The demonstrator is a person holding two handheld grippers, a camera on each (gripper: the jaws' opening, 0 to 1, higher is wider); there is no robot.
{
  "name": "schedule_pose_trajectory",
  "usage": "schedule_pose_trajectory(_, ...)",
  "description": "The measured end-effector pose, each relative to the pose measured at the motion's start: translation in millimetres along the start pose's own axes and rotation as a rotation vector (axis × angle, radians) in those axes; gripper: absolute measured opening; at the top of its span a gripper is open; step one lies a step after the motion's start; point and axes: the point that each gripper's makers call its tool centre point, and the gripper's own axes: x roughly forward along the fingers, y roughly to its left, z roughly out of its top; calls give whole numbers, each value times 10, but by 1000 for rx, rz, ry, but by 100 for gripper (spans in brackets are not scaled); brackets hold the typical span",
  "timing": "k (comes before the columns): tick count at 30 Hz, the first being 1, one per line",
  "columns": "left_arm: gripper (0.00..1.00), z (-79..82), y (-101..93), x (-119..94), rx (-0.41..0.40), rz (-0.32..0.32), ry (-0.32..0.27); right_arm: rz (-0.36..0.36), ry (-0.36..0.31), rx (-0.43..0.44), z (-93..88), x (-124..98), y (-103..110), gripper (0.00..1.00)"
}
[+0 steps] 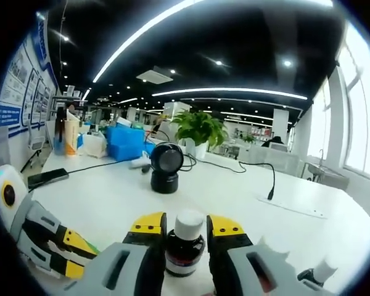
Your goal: Rotate the medicine bottle to make it face forward pick up the medicine bottle inspect the drug traceability code place the medicine on the table
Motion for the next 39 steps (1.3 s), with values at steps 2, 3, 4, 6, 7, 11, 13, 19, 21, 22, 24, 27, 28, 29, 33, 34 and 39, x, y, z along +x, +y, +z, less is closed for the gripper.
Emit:
schedule_pose_trajectory(2,3,-2,5,0,0,1,0,8,8,27,-32,24,3,22)
schedule_pose_trajectory(3,3,-4,7,-1,0,2,1,12,12,32,-45,34,4,22)
schedule_pose_trajectory(4,3,-5,7,-1,0,2,1,13,15,39,-55,43,5,22)
schedule_pose_trajectory(6,3,-8,12,-2,0,3,1,13,15,48,-61,51,3,21)
schedule_pose_trajectory(7,3,-9,14,-2,0,3,0,14,16,52,-63,57,0,21)
schedule_pose_trajectory(11,3,-8,10,0,1,4,0,15,27,60,-86,80,-8,17)
schedule_pose_trajectory(13,3,-8,8,3,-1,3,-1,20,24,71,-89,84,-3,16)
schedule_pose_trajectory(19,3,-2,3,0,-8,0,-4,28,27,71,-99,78,10,15)
schedule_pose_trajectory(21,3,-1,12,-5,-14,2,-6,32,28,73,-100,75,15,15)
schedule_pose_trajectory(22,3,1,12,-5,-18,1,-7,35,29,73,-101,74,19,15)
schedule_pose_trajectory(24,3,1,10,-3,-18,1,-6,39,31,70,-100,74,20,15)
schedule_pose_trajectory(27,3,-1,4,-1,-16,0,-4,45,32,79,-99,74,23,15)
schedule_pose_trajectory(28,3,0,5,-1,-16,1,-4,46,32,80,-98,75,25,15)
schedule_pose_trajectory(29,3,0,5,-1,-16,1,-4,47,31,79,-96,74,29,15)
schedule_pose_trajectory(33,3,1,6,0,-15,2,-4,55,30,67,-85,73,47,14)
schedule_pose_trajectory(34,3,2,6,0,-15,2,-4,55,30,66,-83,71,50,14)
schedule_pose_trajectory(39,3,3,6,-6,-11,4,-4,59,26,74,-44,54,36,14)
